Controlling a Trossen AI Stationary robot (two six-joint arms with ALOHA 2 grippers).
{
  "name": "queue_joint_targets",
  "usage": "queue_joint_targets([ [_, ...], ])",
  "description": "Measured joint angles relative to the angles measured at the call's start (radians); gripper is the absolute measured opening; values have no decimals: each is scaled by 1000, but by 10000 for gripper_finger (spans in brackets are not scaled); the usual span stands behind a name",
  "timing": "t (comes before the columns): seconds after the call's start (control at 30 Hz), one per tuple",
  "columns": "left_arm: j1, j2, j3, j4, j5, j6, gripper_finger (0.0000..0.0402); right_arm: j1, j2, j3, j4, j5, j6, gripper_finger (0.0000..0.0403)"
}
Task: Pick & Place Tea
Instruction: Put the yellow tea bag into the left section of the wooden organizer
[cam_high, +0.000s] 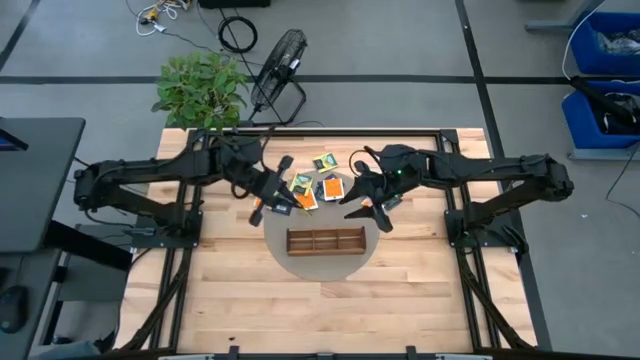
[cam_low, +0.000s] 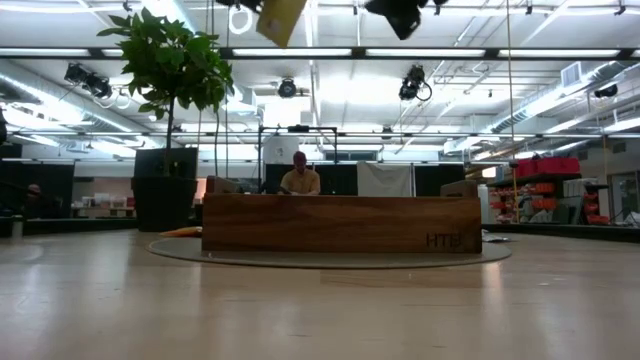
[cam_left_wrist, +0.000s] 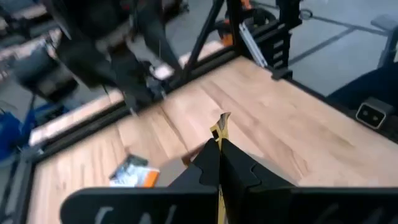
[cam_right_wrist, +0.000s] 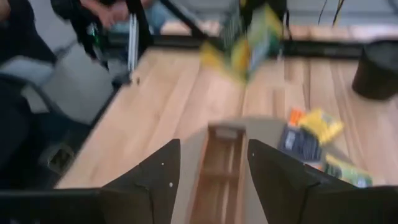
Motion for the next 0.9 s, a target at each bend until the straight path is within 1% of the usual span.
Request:
queue_joint_targets([
  [0.03,4,4,0,-16,0,0,2,5,4,0,22,1,-20,197],
  [0.1,14,8,-1,-26,13,0,2,25,5,0,31,29,-133,197],
  [0.13,19,12,1,-23,35,0,2,41,5,0,32,74,-208,197],
  [0.23,44,16,-1,-41,126,-1,2,105,5,0,30,260,-454,197],
  [0.33,67,14,0,-34,157,-16,2,159,5,0,39,415,-652,197],
  [0.37,74,14,0,-35,157,-18,2,173,5,0,48,455,-677,197],
  [0.43,87,14,0,-34,157,-22,2,188,5,0,82,512,-650,197],
  [0.5,91,14,0,-32,159,-22,2,188,5,0,103,523,-585,197],
  [0.57,91,14,0,-33,177,-19,2,188,5,0,115,526,-578,197],
  [0.77,94,14,0,-28,228,-23,2,214,6,0,152,557,-857,197],
  [0.83,94,14,0,-29,228,-23,2,222,6,0,184,537,-950,197],
  [0.9,96,14,0,-28,228,-23,2,229,7,0,208,515,-995,197],
])
